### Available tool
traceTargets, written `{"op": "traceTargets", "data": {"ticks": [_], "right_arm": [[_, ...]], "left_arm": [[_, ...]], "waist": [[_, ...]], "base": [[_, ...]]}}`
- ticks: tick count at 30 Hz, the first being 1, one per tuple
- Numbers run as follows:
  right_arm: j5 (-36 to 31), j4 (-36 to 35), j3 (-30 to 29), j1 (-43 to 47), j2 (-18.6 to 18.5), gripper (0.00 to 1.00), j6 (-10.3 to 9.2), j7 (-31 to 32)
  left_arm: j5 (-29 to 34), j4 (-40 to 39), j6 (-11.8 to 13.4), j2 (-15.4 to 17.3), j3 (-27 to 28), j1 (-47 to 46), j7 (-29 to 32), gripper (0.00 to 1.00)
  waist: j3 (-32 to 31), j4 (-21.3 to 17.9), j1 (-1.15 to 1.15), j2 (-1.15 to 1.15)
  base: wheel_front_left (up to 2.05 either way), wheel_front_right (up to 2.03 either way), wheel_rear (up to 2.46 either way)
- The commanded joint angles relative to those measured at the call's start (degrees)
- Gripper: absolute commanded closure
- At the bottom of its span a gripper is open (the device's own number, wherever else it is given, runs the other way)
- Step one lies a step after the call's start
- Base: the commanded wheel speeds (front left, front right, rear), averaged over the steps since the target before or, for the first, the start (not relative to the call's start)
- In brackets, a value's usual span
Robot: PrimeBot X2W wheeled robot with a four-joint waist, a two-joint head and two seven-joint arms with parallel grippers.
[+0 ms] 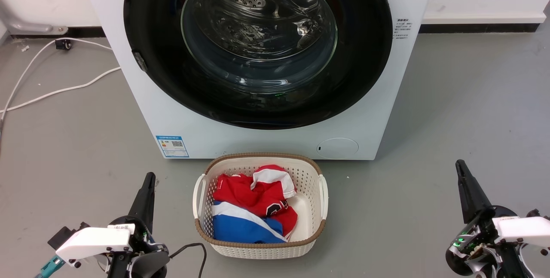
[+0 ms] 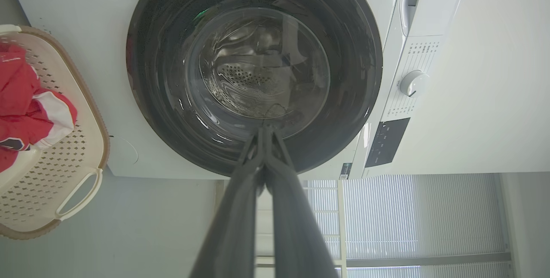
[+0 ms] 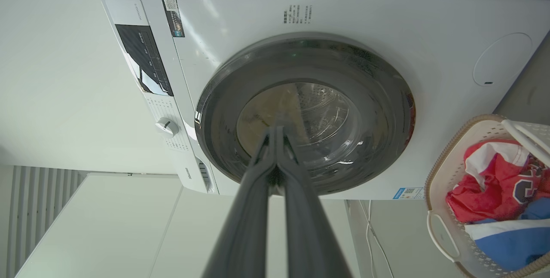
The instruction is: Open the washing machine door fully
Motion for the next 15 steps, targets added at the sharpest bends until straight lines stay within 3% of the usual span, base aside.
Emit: {"op": "traceTargets", "data": {"ticks": [1,15], "right_arm": [[0.2,0.0,0.0,-0.6,0.2,1.00,0.00,0.1],[0.2,0.0,0.0,-0.6,0.2,1.00,0.00,0.1]], "left_arm": [[0.0,0.0,-0.2,0.1,0.2,-0.5,0.1,1.00],[0.0,0.0,-0.2,0.1,0.2,-0.5,0.1,1.00]], "waist": [[0.0,0.0,0.00,0.00],[0.0,0.0,0.00,0.00]], "base": [[0.00,0.00,0.00],[0.00,0.00,0.00]]}}
